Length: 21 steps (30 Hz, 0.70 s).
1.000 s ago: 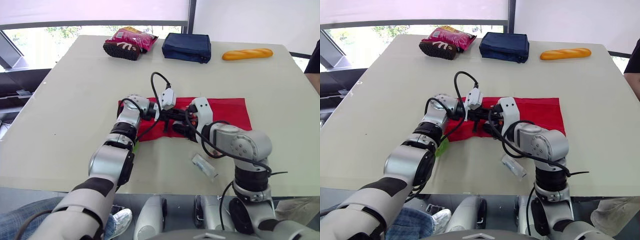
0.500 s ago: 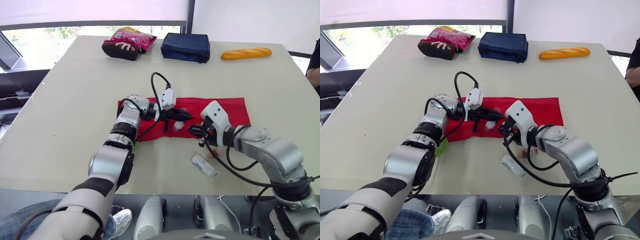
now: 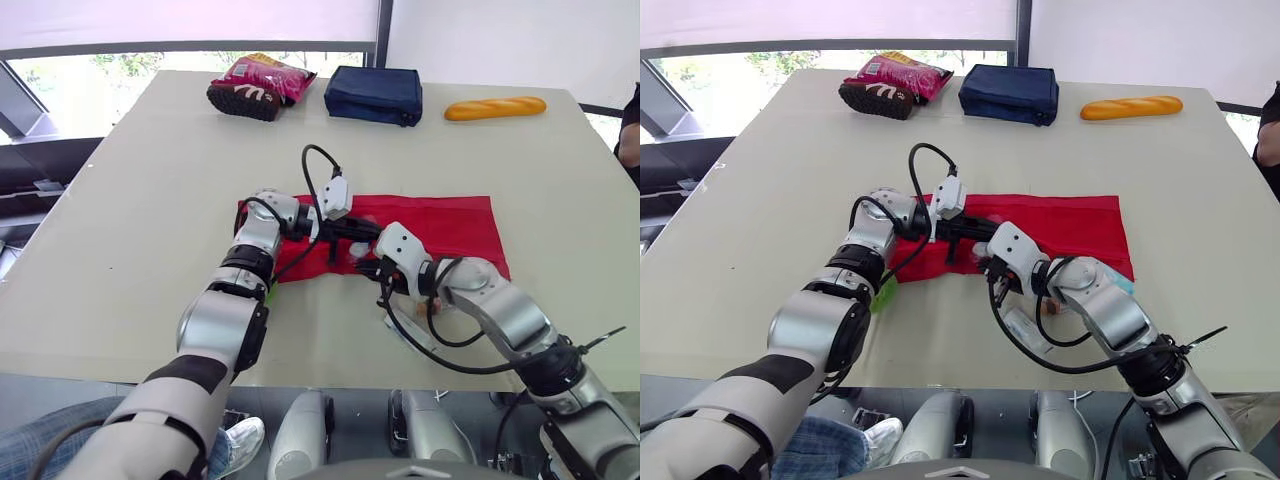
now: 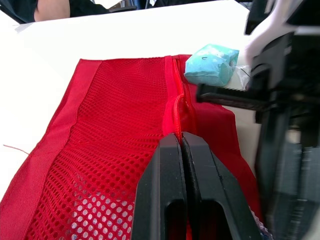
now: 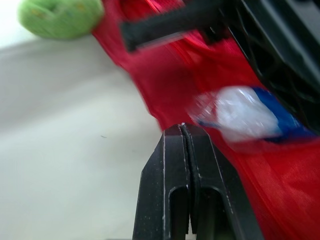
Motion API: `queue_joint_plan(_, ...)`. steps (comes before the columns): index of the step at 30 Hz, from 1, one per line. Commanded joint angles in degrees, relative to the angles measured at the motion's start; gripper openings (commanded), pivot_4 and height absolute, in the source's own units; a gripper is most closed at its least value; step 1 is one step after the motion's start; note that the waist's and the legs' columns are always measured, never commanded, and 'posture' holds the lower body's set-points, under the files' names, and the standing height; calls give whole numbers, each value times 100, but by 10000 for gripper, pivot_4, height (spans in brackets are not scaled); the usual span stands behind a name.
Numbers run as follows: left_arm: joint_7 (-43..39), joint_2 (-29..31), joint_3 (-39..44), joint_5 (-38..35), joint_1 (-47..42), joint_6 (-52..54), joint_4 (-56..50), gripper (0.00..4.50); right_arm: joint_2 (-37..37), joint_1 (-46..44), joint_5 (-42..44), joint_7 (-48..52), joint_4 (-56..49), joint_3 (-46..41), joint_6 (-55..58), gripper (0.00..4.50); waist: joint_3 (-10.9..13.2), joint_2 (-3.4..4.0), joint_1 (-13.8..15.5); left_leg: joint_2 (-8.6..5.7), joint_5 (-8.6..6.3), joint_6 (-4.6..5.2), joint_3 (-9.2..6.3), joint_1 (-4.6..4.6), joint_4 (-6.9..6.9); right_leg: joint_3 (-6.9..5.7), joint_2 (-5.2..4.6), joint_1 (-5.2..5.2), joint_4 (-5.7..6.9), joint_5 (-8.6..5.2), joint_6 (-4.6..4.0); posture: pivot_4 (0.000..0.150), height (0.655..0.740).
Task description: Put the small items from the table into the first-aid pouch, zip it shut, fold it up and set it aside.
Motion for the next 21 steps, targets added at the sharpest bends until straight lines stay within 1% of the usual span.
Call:
queue_joint_plan(1, -5, 3, 32, -48, 4, -27, -111, 0, 142, -284, -510, -441, 422, -201, -643, 446, 0, 0, -1, 0, 0, 0, 0, 0, 0, 0, 0, 0, 0, 0, 0, 1500, 7164)
queue_joint_plan(5, -3, -1, 24, -37, 1, -24, -93, 0, 345, -318, -664, -670, 652, -417, -931, 446, 0, 1, 0, 1, 0, -1, -1, 1, 0, -1, 2, 0, 2, 0, 0, 1500, 7164)
queue_joint_plan(9, 7, -15, 19, -26, -1, -37, -67, 0, 426, -183, -633, -653, 397, -530, -853, 446, 0, 1, -2, 1, 0, -1, 0, -1, 0, 0, 1, 0, 1, 0, -1, 1500, 7164)
queue_joint_plan(12, 13, -19, 19, -19, -1, -53, -45, 0, 323, -18, -528, -390, 22, -524, -832, 446, 0, 1, 3, -1, 0, 0, -1, -2, 0, 0, 0, 0, 1, 0, -1, 1500, 7164)
queue_joint_plan(15, 32, -28, 21, -13, -7, -65, -22, 0, -60, 305, -206, 159, -785, -522, -531, 446, 1, 1, 6, -1, 0, 0, -1, -1, 0, 0, -1, 0, 2, 0, -1, 1500, 7164)
queue_joint_plan(17, 43, -34, 21, -9, -5, -78, -8, 0, -310, 549, 48, 421, -1366, -652, -442, 446, 0, 1, 4, 0, 0, 0, -3, -1, -1, -1, 0, 0, 1, 0, -1, 1500, 7164)
queue_joint_plan(21, 51, -49, 17, -4, 9, -96, 1, 0, -601, 820, 370, 627, -2016, -974, -371, 446, 0, 1, 13, 1, 0, 0, -4, 0, 0, -2, 0, 2, 0, 0, 0, 1500, 7164)
